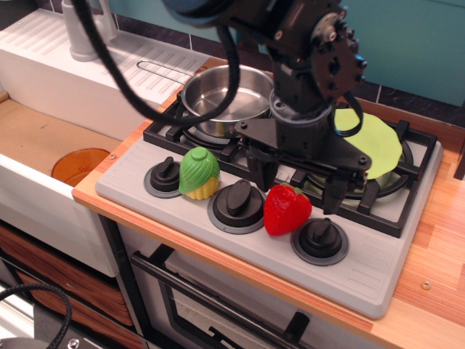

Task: Put strawberry on plate and corncob in pot or pan on stove

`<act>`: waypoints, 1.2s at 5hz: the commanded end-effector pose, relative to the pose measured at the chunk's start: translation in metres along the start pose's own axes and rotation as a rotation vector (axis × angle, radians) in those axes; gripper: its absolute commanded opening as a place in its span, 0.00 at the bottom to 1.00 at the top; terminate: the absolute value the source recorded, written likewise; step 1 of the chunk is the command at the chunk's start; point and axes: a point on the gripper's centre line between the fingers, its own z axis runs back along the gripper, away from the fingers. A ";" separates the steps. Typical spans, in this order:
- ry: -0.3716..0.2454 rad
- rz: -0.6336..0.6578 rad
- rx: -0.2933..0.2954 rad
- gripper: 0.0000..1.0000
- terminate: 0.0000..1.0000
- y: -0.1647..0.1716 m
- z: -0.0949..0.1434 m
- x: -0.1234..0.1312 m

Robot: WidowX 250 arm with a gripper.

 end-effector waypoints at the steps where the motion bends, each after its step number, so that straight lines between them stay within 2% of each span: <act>1: -0.059 -0.013 0.001 1.00 0.00 0.005 -0.011 -0.007; 3: -0.083 0.008 -0.019 1.00 0.00 0.002 -0.027 -0.015; 4: -0.097 -0.001 -0.035 1.00 0.00 0.002 -0.034 -0.010; 5: -0.105 -0.009 -0.039 0.00 0.00 0.001 -0.035 -0.002; 6: -0.102 -0.017 -0.038 0.00 0.00 0.001 -0.033 0.005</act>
